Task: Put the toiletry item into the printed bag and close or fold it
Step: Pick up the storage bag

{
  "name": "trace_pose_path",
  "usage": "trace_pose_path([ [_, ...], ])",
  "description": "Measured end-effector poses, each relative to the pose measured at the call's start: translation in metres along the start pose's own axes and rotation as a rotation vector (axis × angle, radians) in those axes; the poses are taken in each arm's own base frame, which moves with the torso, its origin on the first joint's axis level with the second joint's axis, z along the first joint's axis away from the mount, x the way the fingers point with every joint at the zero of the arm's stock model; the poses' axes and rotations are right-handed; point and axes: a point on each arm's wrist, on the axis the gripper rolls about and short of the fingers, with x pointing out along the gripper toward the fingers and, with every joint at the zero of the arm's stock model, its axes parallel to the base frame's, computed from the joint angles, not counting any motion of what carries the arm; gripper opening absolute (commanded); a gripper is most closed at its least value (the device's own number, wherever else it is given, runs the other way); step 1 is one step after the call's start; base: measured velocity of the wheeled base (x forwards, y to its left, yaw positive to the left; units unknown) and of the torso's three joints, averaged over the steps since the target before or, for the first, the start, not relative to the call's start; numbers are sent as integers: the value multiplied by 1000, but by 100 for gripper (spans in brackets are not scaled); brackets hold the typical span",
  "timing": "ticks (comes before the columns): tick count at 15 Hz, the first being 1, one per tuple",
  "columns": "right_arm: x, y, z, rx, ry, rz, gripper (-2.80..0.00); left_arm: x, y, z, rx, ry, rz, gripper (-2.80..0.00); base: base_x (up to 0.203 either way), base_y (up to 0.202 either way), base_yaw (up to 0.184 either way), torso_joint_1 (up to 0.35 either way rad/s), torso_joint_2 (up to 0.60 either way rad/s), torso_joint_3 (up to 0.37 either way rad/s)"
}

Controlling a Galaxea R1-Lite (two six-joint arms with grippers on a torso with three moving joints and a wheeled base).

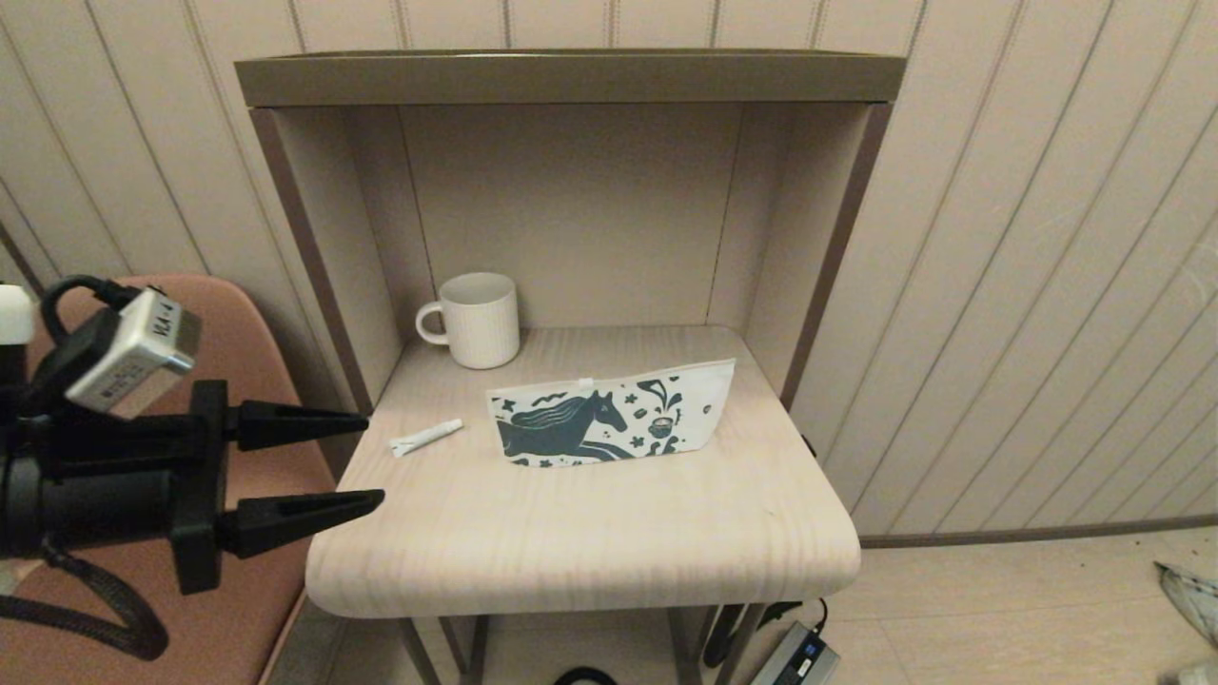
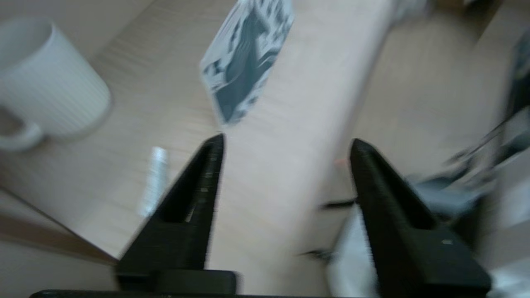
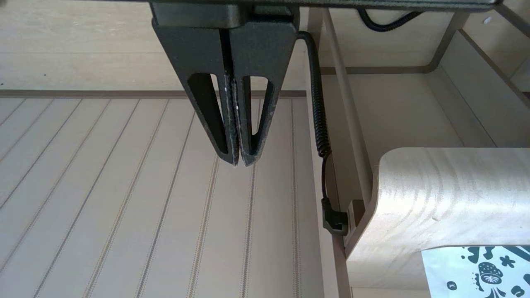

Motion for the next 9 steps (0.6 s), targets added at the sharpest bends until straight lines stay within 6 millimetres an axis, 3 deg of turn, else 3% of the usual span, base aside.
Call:
trace_pose_path([
  [3, 0, 0, 0, 0, 0, 0, -280, 27, 25, -6, 122, 19, -38, 0, 0, 0, 0, 0, 0, 0],
  [9, 0, 0, 0, 0, 0, 0, -280, 69, 45, -10, 111, 37, -117, 0, 0, 0, 0, 0, 0, 0],
])
